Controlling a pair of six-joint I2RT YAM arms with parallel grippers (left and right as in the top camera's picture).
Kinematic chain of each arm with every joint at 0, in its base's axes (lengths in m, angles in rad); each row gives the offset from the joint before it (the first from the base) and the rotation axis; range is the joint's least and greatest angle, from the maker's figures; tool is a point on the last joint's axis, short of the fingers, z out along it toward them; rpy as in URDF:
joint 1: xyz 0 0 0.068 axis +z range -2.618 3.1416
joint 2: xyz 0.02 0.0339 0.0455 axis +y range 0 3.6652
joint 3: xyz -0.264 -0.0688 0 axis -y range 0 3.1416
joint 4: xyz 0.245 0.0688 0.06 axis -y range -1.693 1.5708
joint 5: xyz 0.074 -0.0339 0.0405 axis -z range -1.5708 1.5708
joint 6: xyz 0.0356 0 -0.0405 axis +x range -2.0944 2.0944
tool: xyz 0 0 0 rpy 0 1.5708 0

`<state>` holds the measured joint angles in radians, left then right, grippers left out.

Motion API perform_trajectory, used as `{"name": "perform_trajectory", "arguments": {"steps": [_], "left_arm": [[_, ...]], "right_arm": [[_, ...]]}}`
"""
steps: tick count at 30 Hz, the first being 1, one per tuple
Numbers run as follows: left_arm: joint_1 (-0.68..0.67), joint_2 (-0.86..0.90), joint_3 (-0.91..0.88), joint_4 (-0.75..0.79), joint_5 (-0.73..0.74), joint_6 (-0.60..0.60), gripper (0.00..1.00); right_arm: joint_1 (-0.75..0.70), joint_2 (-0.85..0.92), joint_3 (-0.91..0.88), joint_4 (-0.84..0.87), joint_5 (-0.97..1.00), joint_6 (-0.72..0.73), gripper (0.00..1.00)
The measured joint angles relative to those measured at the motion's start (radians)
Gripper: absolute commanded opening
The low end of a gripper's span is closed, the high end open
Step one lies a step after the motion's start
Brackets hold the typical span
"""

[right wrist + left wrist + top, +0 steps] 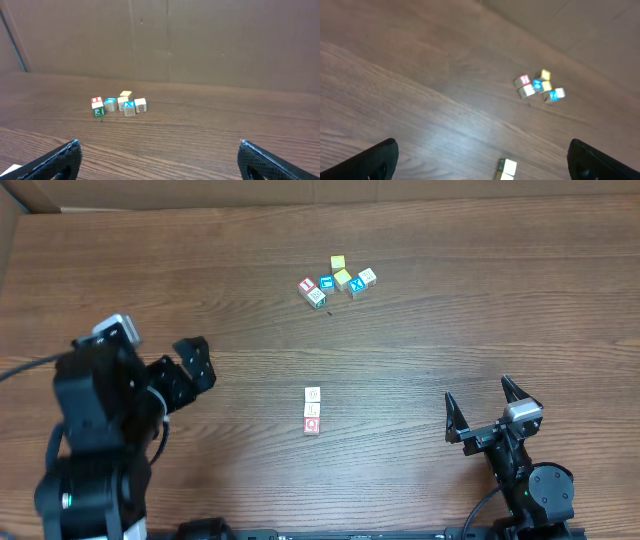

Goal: Flip 3 blocks

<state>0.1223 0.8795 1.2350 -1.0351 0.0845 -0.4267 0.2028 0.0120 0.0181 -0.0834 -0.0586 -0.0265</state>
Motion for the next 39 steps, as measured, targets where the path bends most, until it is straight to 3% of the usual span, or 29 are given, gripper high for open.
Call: {"name": "perform_trajectory", "arguments": {"steps": [11, 18, 23, 27, 33, 39], "left_arm": [[0.0, -0.071, -0.056, -0.144, 0.001, 0.0, 1.0], [0.0, -0.237, -0.305, -0.085, 0.001, 0.0, 1.0], [0.0, -0.384, -0.531, 0.131, 0.015, -0.001, 1.0], [0.0, -0.535, -0.694, 0.451, 0.047, -0.001, 1.0], [0.0, -0.702, -0.83, 0.938, 0.095, 0.0, 1.0], [-0.003, -0.832, -0.924, 1.203, 0.111, 0.027, 1.0]], "right_arm": [[0.0, 0.0, 0.0, 0.0, 0.0, 0.0, 1.0], [0.0, 0.0, 0.0, 0.0, 0.0, 0.0, 1.0], [0.0, 0.0, 0.0, 0.001, 0.0, 0.0, 1.0], [0.0, 0.0, 0.0, 0.0, 0.0, 0.0, 1.0], [0.0, 0.0, 0.0, 0.0, 0.0, 0.0, 1.0], [0.0, 0.0, 0.0, 0.0, 0.0, 0.001, 1.0]]}}
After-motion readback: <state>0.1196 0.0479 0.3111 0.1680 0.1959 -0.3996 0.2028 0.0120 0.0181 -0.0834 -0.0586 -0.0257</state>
